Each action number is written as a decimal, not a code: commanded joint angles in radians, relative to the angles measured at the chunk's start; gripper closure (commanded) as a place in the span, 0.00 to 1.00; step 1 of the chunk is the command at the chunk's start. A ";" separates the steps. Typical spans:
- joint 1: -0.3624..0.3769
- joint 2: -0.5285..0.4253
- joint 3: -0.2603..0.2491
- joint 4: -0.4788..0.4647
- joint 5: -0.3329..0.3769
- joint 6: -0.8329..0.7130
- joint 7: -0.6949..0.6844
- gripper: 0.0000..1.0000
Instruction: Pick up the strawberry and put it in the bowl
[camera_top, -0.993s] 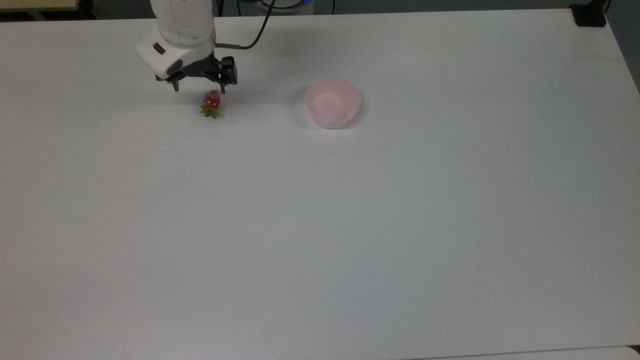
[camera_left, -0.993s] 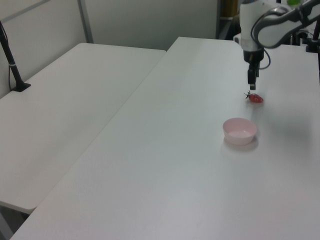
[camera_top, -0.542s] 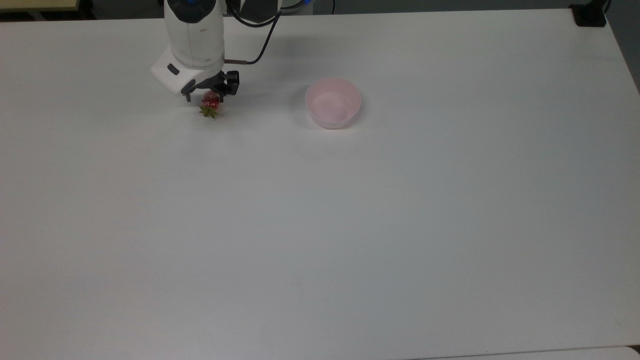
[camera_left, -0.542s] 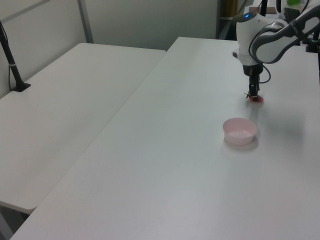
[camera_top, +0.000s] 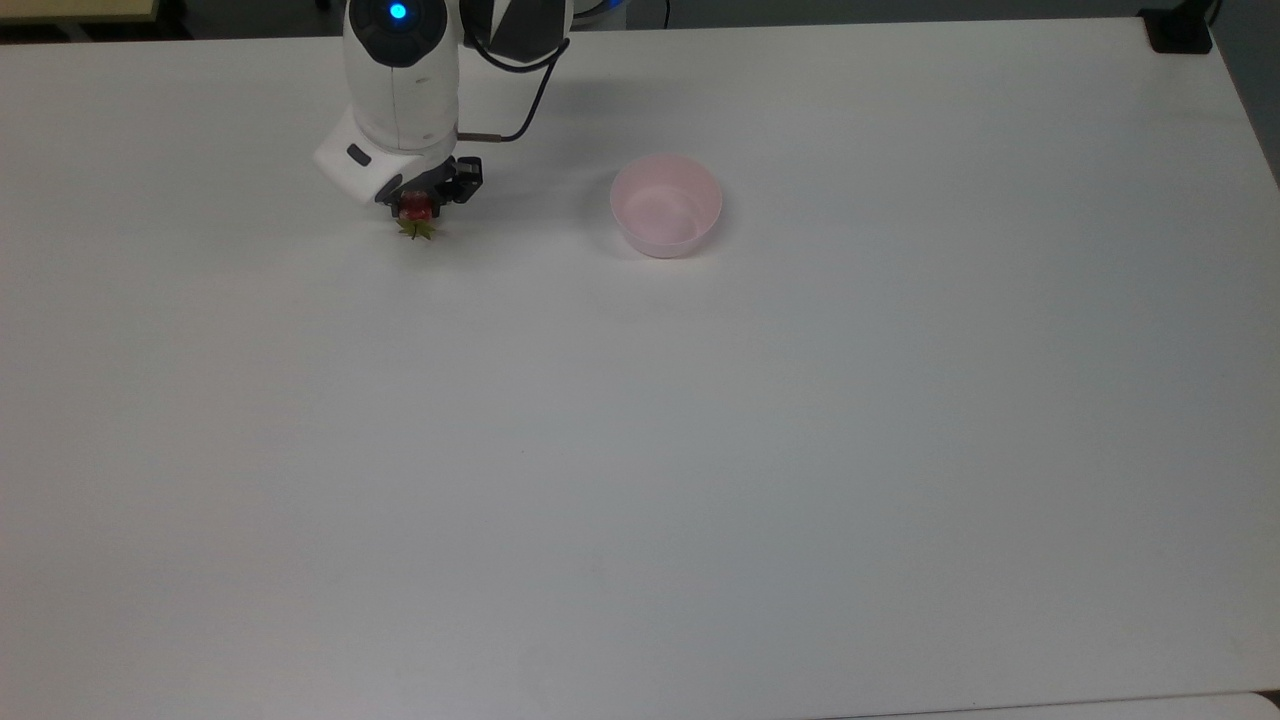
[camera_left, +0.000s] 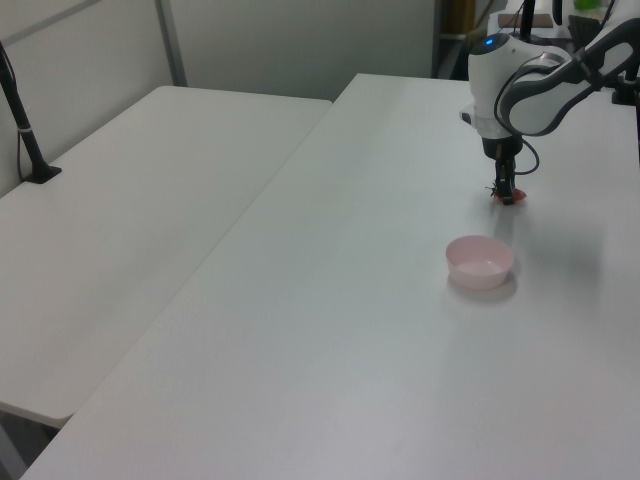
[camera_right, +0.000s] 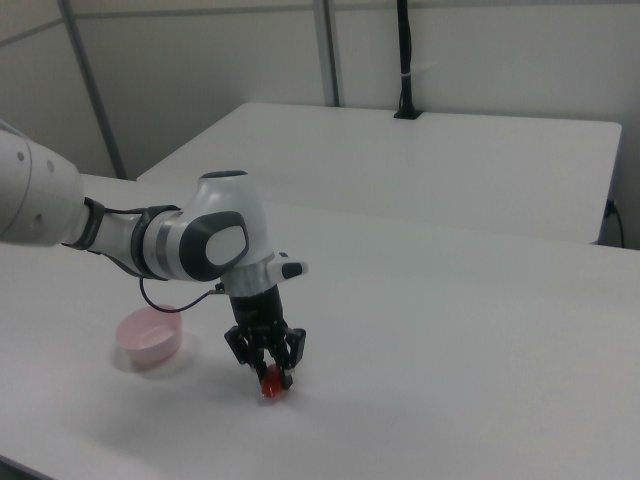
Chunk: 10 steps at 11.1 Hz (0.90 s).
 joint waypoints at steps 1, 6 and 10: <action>0.028 -0.109 -0.005 0.064 0.017 -0.130 -0.009 0.70; 0.295 -0.111 0.013 0.226 0.189 -0.277 0.150 0.68; 0.324 -0.033 0.145 0.201 0.180 -0.269 0.258 0.64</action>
